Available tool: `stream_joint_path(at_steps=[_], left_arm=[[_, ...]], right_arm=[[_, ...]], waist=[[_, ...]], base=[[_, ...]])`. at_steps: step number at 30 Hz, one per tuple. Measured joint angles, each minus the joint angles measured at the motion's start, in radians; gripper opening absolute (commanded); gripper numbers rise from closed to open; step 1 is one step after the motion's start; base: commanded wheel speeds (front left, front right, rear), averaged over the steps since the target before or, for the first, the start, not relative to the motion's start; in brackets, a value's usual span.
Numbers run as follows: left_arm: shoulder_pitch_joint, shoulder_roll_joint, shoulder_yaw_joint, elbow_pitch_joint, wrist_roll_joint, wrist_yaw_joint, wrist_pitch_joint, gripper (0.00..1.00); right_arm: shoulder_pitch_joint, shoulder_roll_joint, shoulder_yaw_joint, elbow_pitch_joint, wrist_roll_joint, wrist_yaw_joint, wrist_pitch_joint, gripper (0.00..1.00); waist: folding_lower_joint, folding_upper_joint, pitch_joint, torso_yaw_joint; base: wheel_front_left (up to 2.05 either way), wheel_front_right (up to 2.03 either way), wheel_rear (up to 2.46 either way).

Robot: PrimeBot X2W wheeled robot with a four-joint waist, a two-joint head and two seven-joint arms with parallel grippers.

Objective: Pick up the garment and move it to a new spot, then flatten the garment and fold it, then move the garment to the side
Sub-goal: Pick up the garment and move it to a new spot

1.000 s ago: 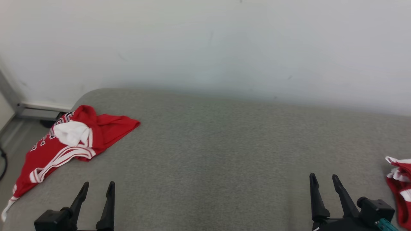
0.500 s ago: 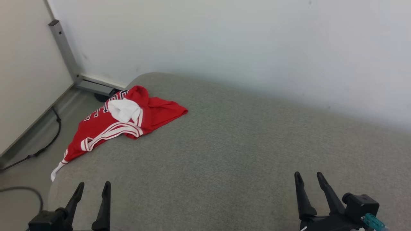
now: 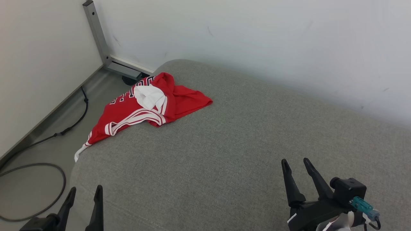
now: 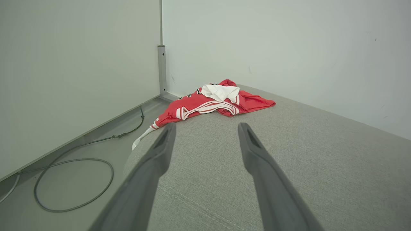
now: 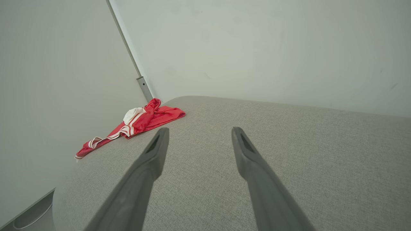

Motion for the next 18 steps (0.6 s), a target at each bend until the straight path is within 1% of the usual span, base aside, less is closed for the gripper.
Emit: stream_joint_path(at_steps=[7, 9, 11, 14, 18], left_arm=[[-0.009, -0.022, 0.0, 0.013, -0.017, 0.0, 0.0, 1.0], [-0.015, -0.022, 0.004, 0.028, -0.029, -0.001, 0.0, 1.0], [-0.042, -0.023, 0.01, 0.052, -0.045, -0.011, 0.002, 1.0], [-0.129, -0.038, 0.01, 0.096, -0.064, -0.025, 0.021, 1.0], [-0.294, -0.091, 0.002, 0.196, -0.127, -0.053, 0.079, 1.0]], right_arm=[[0.018, 0.0, -0.006, -0.006, 0.0, -0.002, -0.001, 1.0], [0.032, 0.0, -0.006, -0.02, 0.0, -0.009, 0.0, 1.0], [0.039, 0.0, -0.004, -0.036, 0.0, -0.01, 0.0, 1.0], [0.039, -0.007, -0.001, -0.074, -0.007, -0.011, 0.008, 1.0], [0.038, -0.032, 0.011, -0.134, -0.035, -0.011, 0.028, 1.0]], waist=[[-0.0001, 0.0, 0.007, 0.002], [-0.0001, 0.0, 0.014, 0.003], [0.0, 0.0, 0.025, 0.004], [-0.0001, 0.0, 0.048, 0.005], [0.0, 0.0001, 0.089, 0.006]], base=[[0.0, 0.0, 0.0], [0.0, 0.0, 0.0], [0.0, 0.0, 0.0], [0.0, 0.0, 0.0], [0.0, 0.0, 0.0]])
